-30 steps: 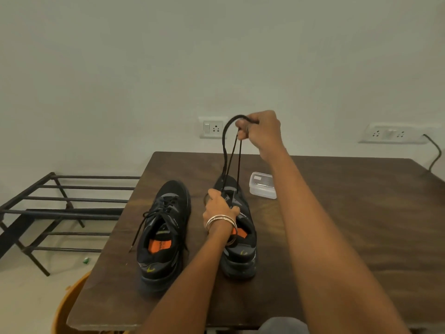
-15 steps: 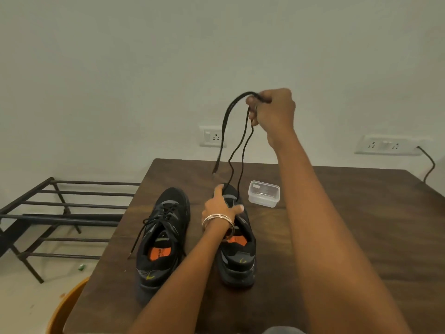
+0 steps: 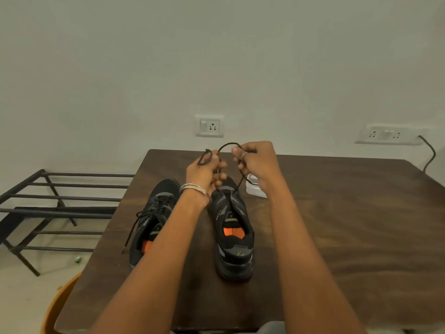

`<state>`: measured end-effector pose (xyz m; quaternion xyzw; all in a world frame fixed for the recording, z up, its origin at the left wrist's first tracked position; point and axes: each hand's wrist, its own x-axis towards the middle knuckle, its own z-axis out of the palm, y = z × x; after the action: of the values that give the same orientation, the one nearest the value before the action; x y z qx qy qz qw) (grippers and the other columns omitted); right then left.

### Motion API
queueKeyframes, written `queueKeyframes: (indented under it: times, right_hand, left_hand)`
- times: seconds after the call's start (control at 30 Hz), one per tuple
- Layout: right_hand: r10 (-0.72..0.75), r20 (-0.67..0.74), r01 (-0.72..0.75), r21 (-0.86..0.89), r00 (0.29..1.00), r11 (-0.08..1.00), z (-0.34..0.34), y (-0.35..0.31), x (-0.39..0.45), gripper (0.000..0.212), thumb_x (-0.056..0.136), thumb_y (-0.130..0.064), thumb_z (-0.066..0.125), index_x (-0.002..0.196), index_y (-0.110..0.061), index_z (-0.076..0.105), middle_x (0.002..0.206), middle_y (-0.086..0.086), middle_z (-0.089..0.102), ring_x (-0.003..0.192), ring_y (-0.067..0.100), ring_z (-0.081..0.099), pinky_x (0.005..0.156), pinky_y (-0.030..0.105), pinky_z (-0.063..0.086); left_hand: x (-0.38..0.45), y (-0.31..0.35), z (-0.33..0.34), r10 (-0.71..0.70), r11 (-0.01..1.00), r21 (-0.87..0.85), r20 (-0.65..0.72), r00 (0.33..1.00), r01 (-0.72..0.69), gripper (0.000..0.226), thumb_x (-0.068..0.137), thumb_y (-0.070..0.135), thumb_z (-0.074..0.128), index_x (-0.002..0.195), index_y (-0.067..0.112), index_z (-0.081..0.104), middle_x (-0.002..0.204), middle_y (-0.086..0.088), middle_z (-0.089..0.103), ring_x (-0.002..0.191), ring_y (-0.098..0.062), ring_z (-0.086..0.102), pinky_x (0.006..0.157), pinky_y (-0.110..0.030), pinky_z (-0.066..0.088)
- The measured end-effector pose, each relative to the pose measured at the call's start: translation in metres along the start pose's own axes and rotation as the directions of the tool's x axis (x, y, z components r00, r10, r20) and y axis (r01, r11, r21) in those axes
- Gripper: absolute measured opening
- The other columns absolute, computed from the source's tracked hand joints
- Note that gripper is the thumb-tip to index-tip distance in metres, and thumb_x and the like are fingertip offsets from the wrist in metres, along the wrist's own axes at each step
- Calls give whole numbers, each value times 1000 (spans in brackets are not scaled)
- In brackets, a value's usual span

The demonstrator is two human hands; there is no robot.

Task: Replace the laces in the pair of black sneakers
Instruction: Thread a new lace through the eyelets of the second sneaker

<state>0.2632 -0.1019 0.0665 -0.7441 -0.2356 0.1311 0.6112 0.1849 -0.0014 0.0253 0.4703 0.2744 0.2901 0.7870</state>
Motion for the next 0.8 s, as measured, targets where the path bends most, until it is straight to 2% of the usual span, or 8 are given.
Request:
queueKeyframes:
  times: [0.1,0.2,0.27,0.33,0.4,0.5,0.63,0.8]
  right_hand:
    - [78,-239,-78,12,968,997,-17,9,0,20,95,-13,62,81,-6,73,76,4,67,58,7,50,56,21,38]
    - [61,-364,-44,54,930,998,-36,9,-3,20,95,-6,56,91,-6,76,94,-1,70,88,8,59,80,22,43]
    - [8,-334,15,69,943,997,-45,2,-9,21,94,-6,57,91,-11,77,97,-7,71,95,2,59,84,16,41]
    - [-54,-231,65,40,971,997,-49,-7,-14,22,93,-7,57,85,-13,77,86,-15,71,81,-7,58,76,15,42]
    - [-70,-88,70,-6,994,998,-46,-14,-18,24,93,-8,57,82,-11,77,63,-22,64,62,-5,51,63,17,43]
    - [-54,57,56,-25,997,998,-37,-13,-21,24,94,-6,56,80,-7,76,48,-18,54,51,6,41,50,19,38]
    - [9,-62,-11,-29,998,1000,-43,-2,-15,26,93,-5,55,77,-10,75,51,-19,54,47,3,40,45,18,33]
    - [186,-460,-165,86,868,983,-68,21,-7,21,87,-7,59,68,-9,67,65,-3,55,59,14,49,50,28,35]
  left_hand:
    - [8,6,-12,-131,946,-313,-113,985,89,8,96,12,56,99,6,60,78,-9,67,45,-13,59,39,-17,42]
    - [15,6,-27,-193,905,-414,-195,962,97,17,100,11,47,116,10,51,88,-10,68,67,-19,67,51,-21,52]
    - [15,5,-28,-204,945,-302,-247,947,125,17,99,7,48,116,6,51,90,-11,66,73,-21,66,61,-25,56]
    - [15,-1,-23,-88,996,-14,-229,969,87,26,94,7,55,120,1,56,93,-8,64,78,-18,63,69,-27,57]
    - [13,-4,-15,119,951,291,-31,992,-105,37,93,15,61,130,12,56,112,0,63,99,-13,60,85,-28,52]
    - [5,-4,-1,247,795,455,360,900,-400,35,92,23,63,126,29,58,125,6,61,117,-8,55,100,-28,43]
    - [-1,-10,5,192,724,534,454,870,-438,13,93,16,61,88,20,72,92,4,73,93,-9,67,92,-28,50]
    - [-3,1,-10,148,781,525,370,917,-338,12,93,10,60,86,7,69,67,-4,65,55,-4,61,59,-17,50]
